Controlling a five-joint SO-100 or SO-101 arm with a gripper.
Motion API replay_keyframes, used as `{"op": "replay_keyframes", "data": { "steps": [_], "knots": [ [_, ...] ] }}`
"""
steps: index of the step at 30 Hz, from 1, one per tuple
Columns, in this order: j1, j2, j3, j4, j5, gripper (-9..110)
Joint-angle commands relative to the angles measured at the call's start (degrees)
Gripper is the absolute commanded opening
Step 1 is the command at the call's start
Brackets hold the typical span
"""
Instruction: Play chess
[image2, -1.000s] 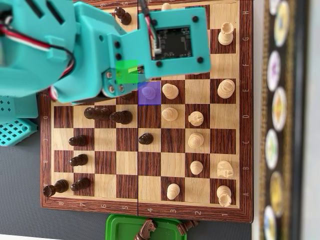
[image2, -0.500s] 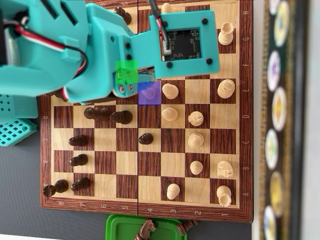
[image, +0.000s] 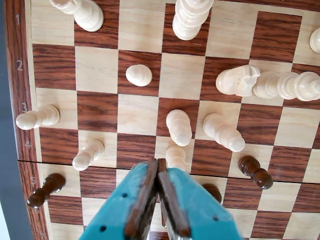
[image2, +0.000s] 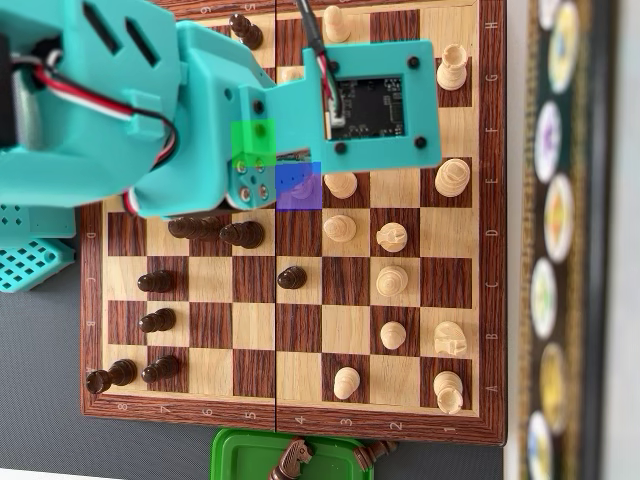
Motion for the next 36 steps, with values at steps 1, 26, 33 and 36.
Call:
{"op": "replay_keyframes", "data": {
  "steps": [1, 26, 33, 36],
  "knots": [
    [-0.7, 0.44, -2.29, -0.26, -0.53, 3],
    [-0.09, 0.18, -2.37, -0.26, -0.53, 5],
    [-0.09, 0.0, -2.46, -0.26, -0.53, 6],
    [-0.09, -0.53, -2.72, -0.26, -0.53, 6]
  ]
}}
